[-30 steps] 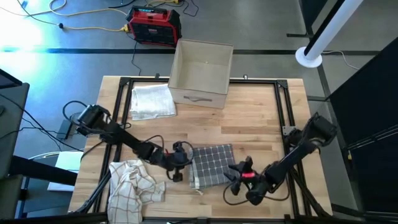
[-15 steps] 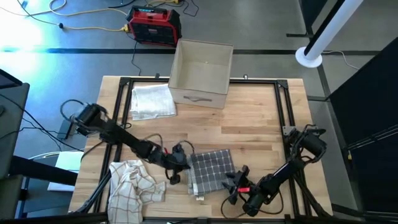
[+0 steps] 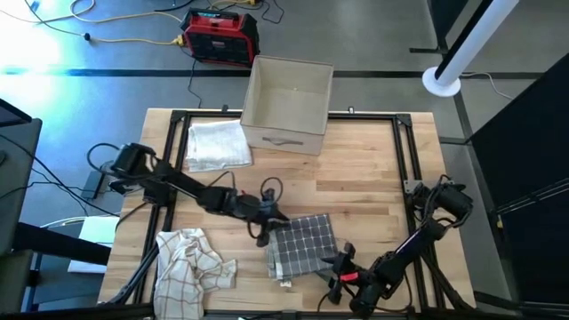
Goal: Fold towel
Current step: Stack the gray towel on top of the white patterned towel
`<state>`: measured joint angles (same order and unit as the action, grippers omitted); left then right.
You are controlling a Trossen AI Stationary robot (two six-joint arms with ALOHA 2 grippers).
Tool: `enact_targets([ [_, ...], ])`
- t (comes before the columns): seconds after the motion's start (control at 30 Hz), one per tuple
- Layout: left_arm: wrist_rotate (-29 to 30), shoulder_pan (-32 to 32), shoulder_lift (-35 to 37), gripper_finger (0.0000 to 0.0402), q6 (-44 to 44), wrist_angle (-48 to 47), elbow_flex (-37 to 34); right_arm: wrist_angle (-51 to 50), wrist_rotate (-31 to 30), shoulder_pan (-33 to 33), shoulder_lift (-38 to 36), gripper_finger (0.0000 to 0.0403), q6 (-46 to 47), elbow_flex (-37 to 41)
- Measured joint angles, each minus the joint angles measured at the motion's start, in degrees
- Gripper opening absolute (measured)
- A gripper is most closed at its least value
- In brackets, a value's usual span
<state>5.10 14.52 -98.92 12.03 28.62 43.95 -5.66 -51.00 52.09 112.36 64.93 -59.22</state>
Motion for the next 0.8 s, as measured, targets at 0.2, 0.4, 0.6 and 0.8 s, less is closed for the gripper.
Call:
enact_targets([
  [0.2,2.6,0.1,-8.2,0.0208,-1.1,-2.2,5.3,-1.2,-1.0,0.9,0.0,0.0199,2.6,0.0],
  [0.4,9.0,-0.8,-10.2,0.0253,-0.2,-7.7,6.6,-3.3,-0.6,2.2,0.0,0.0199,6.0,0.0],
  [0.6,7.3,-0.6,-14.2,0.0256,1.7,-5.9,6.7,-6.7,-1.1,3.2,0.0,0.0199,9.3,0.0],
  [0.8,6.8,0.1,-17.3,0.0207,3.8,-3.7,7.0,-9.5,-1.4,3.2,0.0,0.0199,13.0,0.0],
])
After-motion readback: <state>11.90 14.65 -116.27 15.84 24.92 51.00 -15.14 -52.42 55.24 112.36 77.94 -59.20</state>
